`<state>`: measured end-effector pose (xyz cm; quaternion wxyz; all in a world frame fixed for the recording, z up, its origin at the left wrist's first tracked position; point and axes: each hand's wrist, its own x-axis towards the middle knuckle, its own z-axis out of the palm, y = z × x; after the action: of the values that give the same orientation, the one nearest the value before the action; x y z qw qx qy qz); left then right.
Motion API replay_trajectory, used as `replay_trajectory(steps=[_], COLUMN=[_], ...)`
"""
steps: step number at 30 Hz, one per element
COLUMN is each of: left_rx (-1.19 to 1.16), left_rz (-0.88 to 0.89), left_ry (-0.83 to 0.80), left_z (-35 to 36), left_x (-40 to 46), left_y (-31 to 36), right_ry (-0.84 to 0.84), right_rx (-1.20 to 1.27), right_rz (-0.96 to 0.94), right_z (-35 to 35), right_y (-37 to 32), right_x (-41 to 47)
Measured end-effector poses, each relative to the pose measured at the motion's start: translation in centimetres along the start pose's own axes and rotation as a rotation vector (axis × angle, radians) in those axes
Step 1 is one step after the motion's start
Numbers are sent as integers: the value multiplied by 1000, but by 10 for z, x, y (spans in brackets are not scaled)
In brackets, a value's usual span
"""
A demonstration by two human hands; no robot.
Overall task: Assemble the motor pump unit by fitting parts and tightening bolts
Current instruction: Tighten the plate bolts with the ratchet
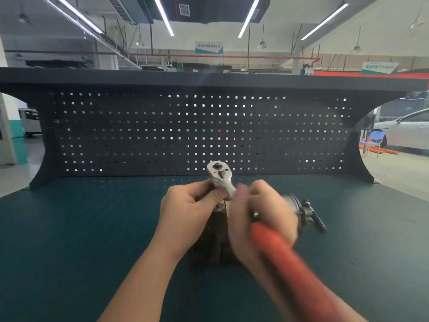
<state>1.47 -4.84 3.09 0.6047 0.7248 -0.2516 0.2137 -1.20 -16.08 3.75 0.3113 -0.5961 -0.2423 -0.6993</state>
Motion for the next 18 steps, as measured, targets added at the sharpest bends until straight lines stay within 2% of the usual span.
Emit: replay_trajectory(steps=[4,6,8,11,13,15,16,18], left_rx=[137,191,136,183,115,39,-3,-35], left_rz=[30,50,25,49,82,85,69,44], left_ry=[66,84,105,151,117,79,58,0], left_z=[-1,1,3,5,3,1,-1,-5], left_x=[0,-1,0,1,-2,-5,-5,-5], left_y=[-1,-1,0,1,6,6,6,6], right_ry=[46,32,63,-6,49,49,31,-18], right_rx=[621,621,405,6,-5,67,124,254], right_rz=[770,889,725,183,-139,-218,-171,86], right_z=[-11,-5,-2,1,9,15,17,13], right_y=[34,42,36,18,7,-5,-9,-7], right_x=[21,21,14,2,-4,-6,-6,-4])
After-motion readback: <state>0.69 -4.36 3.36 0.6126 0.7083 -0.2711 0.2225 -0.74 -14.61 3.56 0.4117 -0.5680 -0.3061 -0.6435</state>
